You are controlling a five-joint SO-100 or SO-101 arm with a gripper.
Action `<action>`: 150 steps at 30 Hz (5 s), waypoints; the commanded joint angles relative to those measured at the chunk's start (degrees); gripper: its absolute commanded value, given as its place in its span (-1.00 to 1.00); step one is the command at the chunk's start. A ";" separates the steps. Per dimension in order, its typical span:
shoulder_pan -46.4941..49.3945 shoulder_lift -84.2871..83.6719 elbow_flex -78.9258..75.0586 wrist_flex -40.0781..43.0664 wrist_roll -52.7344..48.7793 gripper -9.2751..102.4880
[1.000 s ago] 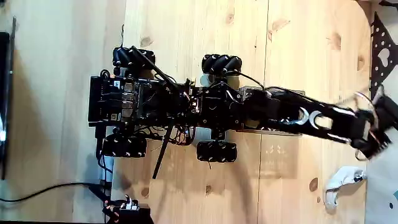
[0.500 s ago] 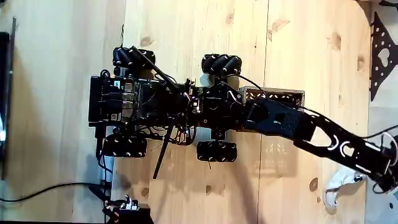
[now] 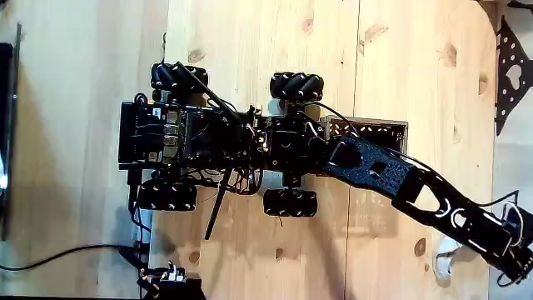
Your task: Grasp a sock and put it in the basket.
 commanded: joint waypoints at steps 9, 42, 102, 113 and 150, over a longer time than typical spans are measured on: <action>0.26 -2.02 -2.46 -6.42 -24.87 -0.84; -0.62 -15.56 -2.46 -3.08 -48.34 -0.84; 1.58 -32.17 -2.64 -17.58 -58.97 0.16; 3.60 -37.53 -2.99 -22.94 -63.19 0.16; -3.08 -13.10 -2.90 4.57 -54.40 -0.83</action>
